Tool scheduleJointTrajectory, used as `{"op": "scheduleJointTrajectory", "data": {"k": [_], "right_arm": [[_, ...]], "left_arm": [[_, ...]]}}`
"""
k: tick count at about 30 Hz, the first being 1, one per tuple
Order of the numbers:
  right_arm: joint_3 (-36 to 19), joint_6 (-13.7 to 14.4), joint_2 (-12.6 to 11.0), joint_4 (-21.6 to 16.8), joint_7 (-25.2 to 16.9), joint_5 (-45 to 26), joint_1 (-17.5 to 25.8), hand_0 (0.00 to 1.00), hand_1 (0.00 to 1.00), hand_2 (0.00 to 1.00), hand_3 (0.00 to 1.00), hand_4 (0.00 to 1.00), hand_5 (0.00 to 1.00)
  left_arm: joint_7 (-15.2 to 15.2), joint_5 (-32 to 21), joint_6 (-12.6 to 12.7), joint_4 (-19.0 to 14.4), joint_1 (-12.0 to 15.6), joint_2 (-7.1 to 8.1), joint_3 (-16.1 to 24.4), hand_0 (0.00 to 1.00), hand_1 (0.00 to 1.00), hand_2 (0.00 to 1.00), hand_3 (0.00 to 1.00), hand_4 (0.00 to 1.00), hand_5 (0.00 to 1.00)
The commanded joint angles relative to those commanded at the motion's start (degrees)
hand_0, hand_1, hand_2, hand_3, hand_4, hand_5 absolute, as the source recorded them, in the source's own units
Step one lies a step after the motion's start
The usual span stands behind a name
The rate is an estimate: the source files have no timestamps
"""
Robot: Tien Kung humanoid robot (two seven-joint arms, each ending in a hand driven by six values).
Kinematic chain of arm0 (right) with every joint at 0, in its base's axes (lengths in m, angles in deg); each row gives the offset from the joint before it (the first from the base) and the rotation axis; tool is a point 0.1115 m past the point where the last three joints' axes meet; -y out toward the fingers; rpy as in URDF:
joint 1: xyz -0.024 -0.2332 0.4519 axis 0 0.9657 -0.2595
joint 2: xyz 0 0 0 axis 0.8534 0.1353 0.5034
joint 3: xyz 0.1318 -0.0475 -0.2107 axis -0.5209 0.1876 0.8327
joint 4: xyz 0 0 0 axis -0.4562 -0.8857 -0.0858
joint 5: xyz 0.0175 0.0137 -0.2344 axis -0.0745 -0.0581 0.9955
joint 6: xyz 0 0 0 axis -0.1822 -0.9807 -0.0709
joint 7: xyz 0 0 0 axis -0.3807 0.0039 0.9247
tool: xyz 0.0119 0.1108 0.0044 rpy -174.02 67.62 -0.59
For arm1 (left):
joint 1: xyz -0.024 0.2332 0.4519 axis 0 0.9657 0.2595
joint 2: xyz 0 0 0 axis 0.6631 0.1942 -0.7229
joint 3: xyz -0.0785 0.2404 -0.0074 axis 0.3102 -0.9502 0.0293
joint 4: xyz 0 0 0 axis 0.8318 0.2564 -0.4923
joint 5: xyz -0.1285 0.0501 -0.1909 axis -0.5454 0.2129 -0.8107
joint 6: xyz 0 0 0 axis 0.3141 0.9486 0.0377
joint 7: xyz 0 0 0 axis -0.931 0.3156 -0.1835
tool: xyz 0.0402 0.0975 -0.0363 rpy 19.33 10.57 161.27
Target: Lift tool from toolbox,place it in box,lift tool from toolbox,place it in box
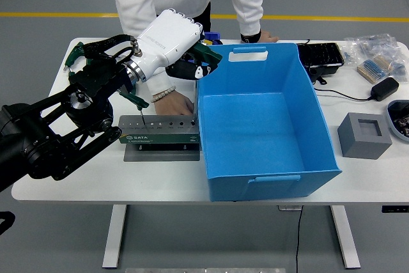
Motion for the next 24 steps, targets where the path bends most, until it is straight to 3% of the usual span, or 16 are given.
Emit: {"op": "scheduleJointTrajectory", "data": {"k": [9, 15, 19, 23, 24], "right_arm": [[-0.1, -0.1, -0.1, 0.0, 0.1, 0.3, 0.0, 0.716, 0.671, 0.760, 0.715, 0.907, 0.862], [-0.1, -0.1, -0.2, 0.0, 0.1, 0.4, -0.1, 0.716, 0.670, 0.759, 0.715, 0.908, 0.861], [0.0, -0.1, -0.2, 0.0, 0.1, 0.2, -0.1, 0.716, 0.671, 0.760, 0.716, 0.908, 0.862], [-0.2, -0.1, -0.3, 0.0, 0.1, 0.6, -0.1, 0.716, 0.671, 0.760, 0.716, 0.908, 0.862], [-0.4, -0.1, -0.2, 0.0, 0.2, 0.9, -0.1, 0.716, 0.671, 0.760, 0.716, 0.908, 0.862]], "left_arm": [[0.7, -4.7, -1.4, -4.1, -5.1, 0.91, -0.3, 0.201, 0.002, 0.002, 0.002, 0.716, 0.430], [1.1, -5.6, -1.5, -5.7, -7.2, 0.02, 0.1, 0.201, 0.002, 0.002, 0.002, 0.715, 0.427], [1.4, -5.5, -1.5, -6.6, -7.7, -1.75, 1.3, 0.201, 0.002, 0.002, 0.002, 0.716, 0.429], [1.5, -6.7, -0.7, -7.8, -7.1, -4.40, 0.1, 0.201, 0.002, 0.002, 0.002, 0.716, 0.429], [1.5, -7.3, -0.3, -7.7, -6.7, -5.82, -1.3, 0.201, 0.002, 0.002, 0.002, 0.716, 0.429]]}}
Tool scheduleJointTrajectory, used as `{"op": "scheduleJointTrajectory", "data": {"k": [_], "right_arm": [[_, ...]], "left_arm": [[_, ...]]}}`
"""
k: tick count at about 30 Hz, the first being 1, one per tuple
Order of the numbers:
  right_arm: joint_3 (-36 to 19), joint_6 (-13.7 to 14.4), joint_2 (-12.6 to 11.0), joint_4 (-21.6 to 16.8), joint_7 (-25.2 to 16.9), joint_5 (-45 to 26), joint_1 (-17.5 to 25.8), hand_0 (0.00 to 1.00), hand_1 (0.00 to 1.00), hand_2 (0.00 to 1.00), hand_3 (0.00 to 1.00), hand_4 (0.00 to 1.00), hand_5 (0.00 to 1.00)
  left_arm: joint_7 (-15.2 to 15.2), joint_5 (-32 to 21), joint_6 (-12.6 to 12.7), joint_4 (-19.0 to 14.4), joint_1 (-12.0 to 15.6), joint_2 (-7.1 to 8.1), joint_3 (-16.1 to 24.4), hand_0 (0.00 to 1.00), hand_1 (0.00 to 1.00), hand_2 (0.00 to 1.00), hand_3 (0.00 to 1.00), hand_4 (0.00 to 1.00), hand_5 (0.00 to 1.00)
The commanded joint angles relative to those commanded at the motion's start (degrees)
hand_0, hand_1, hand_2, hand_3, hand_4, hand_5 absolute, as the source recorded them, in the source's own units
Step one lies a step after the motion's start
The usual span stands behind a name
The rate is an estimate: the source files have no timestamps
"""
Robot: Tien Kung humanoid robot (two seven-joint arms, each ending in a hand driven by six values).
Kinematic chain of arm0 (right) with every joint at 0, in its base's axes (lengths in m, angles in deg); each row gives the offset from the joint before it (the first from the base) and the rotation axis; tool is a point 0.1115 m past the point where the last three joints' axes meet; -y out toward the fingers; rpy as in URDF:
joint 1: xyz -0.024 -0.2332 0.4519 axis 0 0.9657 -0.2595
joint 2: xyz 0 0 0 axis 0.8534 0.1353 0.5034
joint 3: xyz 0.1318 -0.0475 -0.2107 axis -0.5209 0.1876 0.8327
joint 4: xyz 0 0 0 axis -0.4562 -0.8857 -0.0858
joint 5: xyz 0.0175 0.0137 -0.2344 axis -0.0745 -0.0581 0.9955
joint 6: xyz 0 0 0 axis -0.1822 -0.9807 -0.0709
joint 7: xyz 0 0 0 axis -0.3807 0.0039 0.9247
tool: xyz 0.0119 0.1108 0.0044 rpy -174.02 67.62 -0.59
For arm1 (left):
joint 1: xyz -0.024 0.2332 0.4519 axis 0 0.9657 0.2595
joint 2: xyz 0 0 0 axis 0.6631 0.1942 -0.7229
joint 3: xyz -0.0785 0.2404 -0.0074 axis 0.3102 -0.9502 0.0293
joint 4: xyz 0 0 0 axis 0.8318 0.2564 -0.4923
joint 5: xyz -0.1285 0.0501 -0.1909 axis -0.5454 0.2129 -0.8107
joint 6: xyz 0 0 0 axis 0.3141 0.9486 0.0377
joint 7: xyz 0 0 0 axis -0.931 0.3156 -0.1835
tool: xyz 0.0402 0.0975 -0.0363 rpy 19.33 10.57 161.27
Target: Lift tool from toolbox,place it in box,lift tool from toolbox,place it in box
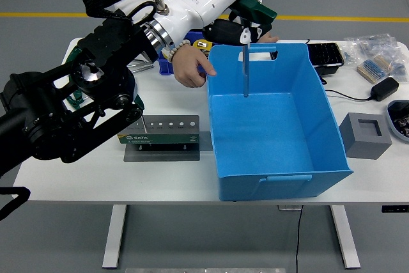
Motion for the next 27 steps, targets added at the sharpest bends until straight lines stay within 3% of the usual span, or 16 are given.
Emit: {"op": "scheduleJointTrajectory", "data": {"k": [4, 11, 27], "right_arm": [[-0.3, 0.0, 0.1, 0.0, 0.2, 0.6, 0.0, 0.716, 0.670, 0.760, 0.716, 0.907, 0.862], [-0.6, 0.0, 0.0, 0.0, 0.3, 0.9, -0.3, 0.715, 0.671, 0.758, 0.716, 0.908, 0.862], [-1.2, 0.0, -0.1, -0.1, 0.6, 2.3, -0.1, 0.715, 0.671, 0.759, 0.716, 0.909, 0.863]], "left_arm": [[-0.6, -2.0, 1.2, 2.5, 1.1, -3.85, -5.7, 0.201, 0.002, 0.002, 0.002, 0.715, 0.431], [-2.3, -4.4, 3.3, 8.4, 1.2, -7.20, -14.8, 0.194, 0.002, 0.020, 0.005, 0.709, 0.428], [-5.0, -5.9, 4.3, 18.4, 1.8, -8.85, -16.7, 0.181, 0.002, 0.028, 0.013, 0.710, 0.431]]}}
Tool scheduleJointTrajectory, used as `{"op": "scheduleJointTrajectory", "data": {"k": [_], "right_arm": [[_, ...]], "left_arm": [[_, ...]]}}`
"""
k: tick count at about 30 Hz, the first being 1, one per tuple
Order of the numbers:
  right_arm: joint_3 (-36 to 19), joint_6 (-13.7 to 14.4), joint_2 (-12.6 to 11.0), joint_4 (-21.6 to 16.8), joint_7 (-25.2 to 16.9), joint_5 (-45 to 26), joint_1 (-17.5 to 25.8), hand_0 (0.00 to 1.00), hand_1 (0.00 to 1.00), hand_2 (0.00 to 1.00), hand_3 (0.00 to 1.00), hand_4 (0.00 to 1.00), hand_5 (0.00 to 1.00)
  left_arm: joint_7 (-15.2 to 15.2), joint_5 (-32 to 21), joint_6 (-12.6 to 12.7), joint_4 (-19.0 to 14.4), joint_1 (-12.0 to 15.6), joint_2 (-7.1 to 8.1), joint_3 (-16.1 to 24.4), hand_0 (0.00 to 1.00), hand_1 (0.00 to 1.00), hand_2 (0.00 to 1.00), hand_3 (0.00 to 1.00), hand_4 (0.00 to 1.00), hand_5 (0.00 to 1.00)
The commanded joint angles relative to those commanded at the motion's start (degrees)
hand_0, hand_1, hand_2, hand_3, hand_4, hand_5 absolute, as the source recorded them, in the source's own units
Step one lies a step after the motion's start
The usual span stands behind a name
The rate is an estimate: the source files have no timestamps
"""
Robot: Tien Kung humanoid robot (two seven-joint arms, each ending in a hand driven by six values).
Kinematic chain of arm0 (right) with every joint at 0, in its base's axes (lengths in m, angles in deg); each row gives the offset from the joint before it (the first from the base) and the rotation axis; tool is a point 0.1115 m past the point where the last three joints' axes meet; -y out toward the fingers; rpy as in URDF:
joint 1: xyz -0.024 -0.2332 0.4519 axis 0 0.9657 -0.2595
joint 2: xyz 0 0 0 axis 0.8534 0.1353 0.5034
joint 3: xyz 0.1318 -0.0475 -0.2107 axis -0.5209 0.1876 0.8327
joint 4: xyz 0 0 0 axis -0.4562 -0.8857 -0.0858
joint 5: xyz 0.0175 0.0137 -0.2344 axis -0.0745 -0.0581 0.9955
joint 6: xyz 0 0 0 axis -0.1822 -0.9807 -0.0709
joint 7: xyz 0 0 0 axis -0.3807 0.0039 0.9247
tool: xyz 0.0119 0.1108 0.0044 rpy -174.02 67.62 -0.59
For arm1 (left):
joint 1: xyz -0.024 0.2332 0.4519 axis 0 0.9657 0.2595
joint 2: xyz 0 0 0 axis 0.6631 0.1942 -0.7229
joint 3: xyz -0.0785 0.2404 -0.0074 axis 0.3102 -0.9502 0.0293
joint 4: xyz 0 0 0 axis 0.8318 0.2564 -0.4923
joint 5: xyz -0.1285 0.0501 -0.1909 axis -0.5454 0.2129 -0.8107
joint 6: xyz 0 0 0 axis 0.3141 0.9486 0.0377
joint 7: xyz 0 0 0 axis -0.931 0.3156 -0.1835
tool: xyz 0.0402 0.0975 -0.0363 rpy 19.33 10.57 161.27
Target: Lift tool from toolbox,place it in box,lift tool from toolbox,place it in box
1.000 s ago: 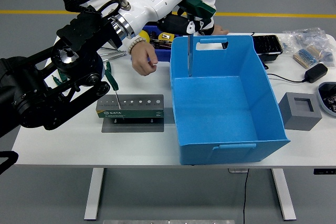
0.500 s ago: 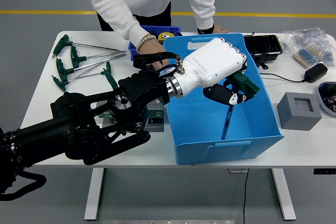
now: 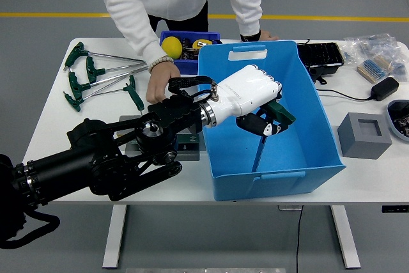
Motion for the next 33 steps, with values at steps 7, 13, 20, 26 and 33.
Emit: {"op": "scheduleJointTrajectory", "data": {"k": [7, 13, 20, 26, 33], "right_arm": [[-0.2, 0.1, 0.0, 0.0, 0.1, 0.4, -0.1, 0.715, 0.671, 0.759, 0.717, 0.909, 0.862], [0.3, 0.0, -0.1, 0.0, -0.1, -0.3, -0.3, 0.714, 0.671, 0.760, 0.716, 0.909, 0.863], [0.2, 0.0, -0.2, 0.0, -0.1, -0.1, -0.5, 0.713, 0.671, 0.759, 0.717, 0.909, 0.863], [0.1, 0.0, -0.3, 0.1, -0.1, 0.1, -0.6, 0.715, 0.671, 0.759, 0.716, 0.910, 0.864], [0.2, 0.0, -0.3, 0.1, -0.2, -0.1, -0.6, 0.716, 0.671, 0.760, 0.716, 0.910, 0.864]], "left_arm": [[-1.6, -0.6, 1.0, 3.5, -0.3, -1.00, -0.2, 0.120, 0.002, 0.054, 0.020, 0.711, 0.433], [-1.5, -0.4, -1.3, 4.4, -0.7, -1.68, -0.4, 0.169, 0.065, 0.118, 0.099, 0.736, 0.445], [-2.3, -1.4, -3.7, 6.2, -0.9, -2.09, -0.5, 0.366, 0.451, 0.515, 0.492, 0.892, 0.663], [-5.4, -3.1, -1.1, 7.8, -1.1, -2.41, 0.5, 0.541, 0.640, 0.699, 0.668, 0.970, 0.738], [-7.8, -3.8, 1.6, 7.6, -1.0, -2.31, 2.2, 0.730, 0.793, 0.864, 0.759, 0.998, 0.778]]}}
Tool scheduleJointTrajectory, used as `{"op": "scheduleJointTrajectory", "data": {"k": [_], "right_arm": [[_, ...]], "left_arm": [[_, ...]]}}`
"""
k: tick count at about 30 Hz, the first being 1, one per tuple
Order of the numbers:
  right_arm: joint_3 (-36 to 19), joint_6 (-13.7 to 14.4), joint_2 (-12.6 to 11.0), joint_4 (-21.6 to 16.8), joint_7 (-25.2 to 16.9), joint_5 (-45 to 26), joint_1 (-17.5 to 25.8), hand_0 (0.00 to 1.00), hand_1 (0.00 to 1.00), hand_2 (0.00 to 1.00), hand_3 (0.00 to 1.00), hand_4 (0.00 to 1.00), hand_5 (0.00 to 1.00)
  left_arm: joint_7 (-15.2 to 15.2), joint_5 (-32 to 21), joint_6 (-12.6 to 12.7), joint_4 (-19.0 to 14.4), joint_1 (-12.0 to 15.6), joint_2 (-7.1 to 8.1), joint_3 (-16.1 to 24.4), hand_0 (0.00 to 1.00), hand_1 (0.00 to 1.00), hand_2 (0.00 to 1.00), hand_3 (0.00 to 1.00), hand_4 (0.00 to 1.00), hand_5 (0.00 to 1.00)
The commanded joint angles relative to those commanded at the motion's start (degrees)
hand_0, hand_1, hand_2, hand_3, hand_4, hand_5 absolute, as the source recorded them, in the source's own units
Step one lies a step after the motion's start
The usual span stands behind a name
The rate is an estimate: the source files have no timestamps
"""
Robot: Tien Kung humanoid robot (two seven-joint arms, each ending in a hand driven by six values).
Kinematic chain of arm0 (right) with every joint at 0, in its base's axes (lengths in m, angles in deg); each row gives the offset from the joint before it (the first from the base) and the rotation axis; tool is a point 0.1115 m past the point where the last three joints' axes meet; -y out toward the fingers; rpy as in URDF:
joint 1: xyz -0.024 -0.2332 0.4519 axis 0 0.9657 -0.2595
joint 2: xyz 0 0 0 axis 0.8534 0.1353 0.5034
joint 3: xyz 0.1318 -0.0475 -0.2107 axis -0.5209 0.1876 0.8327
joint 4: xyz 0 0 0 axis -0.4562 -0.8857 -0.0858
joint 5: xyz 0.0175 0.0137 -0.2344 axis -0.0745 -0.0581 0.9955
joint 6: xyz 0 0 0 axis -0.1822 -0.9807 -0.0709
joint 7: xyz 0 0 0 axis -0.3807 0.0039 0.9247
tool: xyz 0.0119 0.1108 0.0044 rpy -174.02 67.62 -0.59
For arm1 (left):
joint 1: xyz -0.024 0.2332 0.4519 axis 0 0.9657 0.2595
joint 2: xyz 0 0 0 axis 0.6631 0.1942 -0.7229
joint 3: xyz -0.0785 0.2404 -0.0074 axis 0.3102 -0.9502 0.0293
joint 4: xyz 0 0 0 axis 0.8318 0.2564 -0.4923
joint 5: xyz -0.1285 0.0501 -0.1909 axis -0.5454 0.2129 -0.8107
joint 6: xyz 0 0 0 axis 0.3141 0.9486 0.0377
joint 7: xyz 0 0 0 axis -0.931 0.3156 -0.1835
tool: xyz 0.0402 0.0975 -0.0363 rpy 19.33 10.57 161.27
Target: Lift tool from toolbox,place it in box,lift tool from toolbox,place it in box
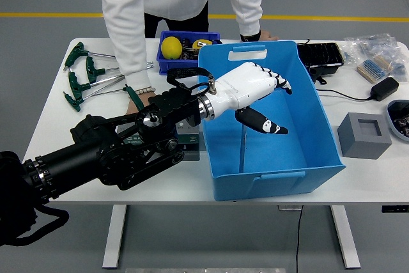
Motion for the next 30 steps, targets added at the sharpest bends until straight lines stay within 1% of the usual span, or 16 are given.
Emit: {"op": "scheduleJointTrajectory", "data": {"k": [1, 2, 8, 11, 13, 14, 15, 18, 19, 20, 23, 24, 25, 26, 28, 30], "right_arm": [[-0.1, 0.0, 0.0, 0.0, 0.0, 0.1, 0.0, 0.716, 0.671, 0.760, 0.716, 0.910, 0.864], [-0.1, 0.0, 0.0, 0.0, 0.0, 0.2, 0.0, 0.714, 0.672, 0.760, 0.716, 0.910, 0.864], [-0.1, 0.0, 0.1, 0.0, 0.0, 0.0, 0.2, 0.714, 0.672, 0.760, 0.717, 0.910, 0.864], [0.0, 0.1, 0.2, 0.0, 0.0, -0.3, 0.2, 0.714, 0.672, 0.760, 0.717, 0.910, 0.864], [0.3, 0.1, 0.2, 0.0, -0.1, -0.7, 0.3, 0.714, 0.672, 0.760, 0.717, 0.910, 0.864], [0.3, 0.1, 0.2, 0.0, -0.1, -0.8, 0.3, 0.714, 0.672, 0.760, 0.716, 0.911, 0.865], [0.3, 0.1, 0.2, 0.0, -0.2, -0.8, 0.3, 0.714, 0.672, 0.760, 0.716, 0.911, 0.865], [0.4, 0.1, 0.2, 0.0, -0.2, -1.0, 0.3, 0.714, 0.672, 0.760, 0.716, 0.911, 0.865], [0.5, 0.1, 0.2, 0.0, -0.3, -1.3, 0.4, 0.714, 0.672, 0.760, 0.716, 0.911, 0.865], [0.5, 0.2, 0.2, 0.0, -0.3, -1.5, 0.4, 0.715, 0.672, 0.760, 0.716, 0.911, 0.864], [0.5, 0.3, 0.2, 0.0, -0.4, -1.9, 0.5, 0.715, 0.672, 0.760, 0.716, 0.911, 0.864], [0.4, 0.4, 0.2, 0.0, -0.5, -2.0, 0.6, 0.715, 0.672, 0.760, 0.716, 0.911, 0.864], [0.4, 0.4, 0.1, 0.0, -0.5, -2.0, 0.6, 0.715, 0.672, 0.760, 0.716, 0.911, 0.864], [0.3, 0.4, 0.1, 0.0, -0.5, -1.9, 0.6, 0.713, 0.671, 0.761, 0.716, 0.911, 0.865], [0.1, 0.4, 0.1, 0.0, -0.5, -1.7, 0.7, 0.713, 0.671, 0.761, 0.716, 0.911, 0.865], [-0.2, 0.4, 0.1, 0.0, -0.4, -1.4, 0.7, 0.713, 0.671, 0.761, 0.716, 0.911, 0.865]], "left_arm": [[-0.1, 0.0, 0.2, -0.2, 0.1, 0.07, 0.4, 0.730, 0.793, 0.864, 0.759, 0.998, 0.778], [-0.2, 0.0, 0.3, -0.3, 0.1, 0.14, 0.8, 0.756, 0.816, 0.898, 0.786, 0.998, 0.777], [-0.3, 1.1, 0.1, -2.2, 0.8, 1.21, 3.6, 0.758, 0.806, 0.883, 0.777, 0.998, 0.792], [0.5, 2.9, -1.1, -3.5, 1.3, 2.25, 5.3, 0.758, 0.806, 0.883, 0.777, 0.998, 0.792], [1.4, 5.8, -2.5, -4.4, 1.6, 3.32, 6.3, 0.758, 0.806, 0.883, 0.777, 0.998, 0.792], [1.7, 7.3, -3.2, -4.7, 1.7, 3.77, 6.7, 0.701, 0.689, 0.712, 0.667, 0.998, 0.819], [2.1, 8.8, -4.0, -4.9, 1.7, 4.34, 7.0, 0.701, 0.689, 0.712, 0.667, 0.998, 0.819], [3.4, 12.5, -6.6, -5.5, 2.2, 6.50, 8.2, 0.701, 0.689, 0.712, 0.667, 0.998, 0.819], [4.1, 13.3, -7.8, -5.8, 2.5, 7.56, 8.8, 0.701, 0.689, 0.712, 0.667, 0.998, 0.819], [4.6, 13.6, -8.9, -6.1, 2.9, 8.81, 9.5, 0.708, 0.653, 0.656, 0.604, 0.998, 0.850], [5.2, 13.7, -10.3, -7.1, 3.8, 11.77, 10.7, 0.708, 0.653, 0.656, 0.604, 0.998, 0.850], [5.4, 13.5, -10.8, -7.5, 4.1, 13.36, 11.0, 0.708, 0.653, 0.656, 0.604, 0.998, 0.850], [5.6, 13.4, -11.1, -7.7, 4.3, 14.38, 11.2, 0.708, 0.653, 0.656, 0.604, 0.998, 0.850], [6.0, 13.1, -11.7, -8.1, 4.7, 15.67, 11.2, 0.708, 0.638, 0.623, 0.514, 0.879, 0.855], [6.9, 12.8, -13.2, -8.5, 5.0, 17.38, 11.1, 0.708, 0.638, 0.623, 0.514, 0.879, 0.855], [7.8, 12.0, -15.7, -9.1, 5.5, 18.93, 10.9, 0.708, 0.638, 0.623, 0.514, 0.879, 0.855]]}}
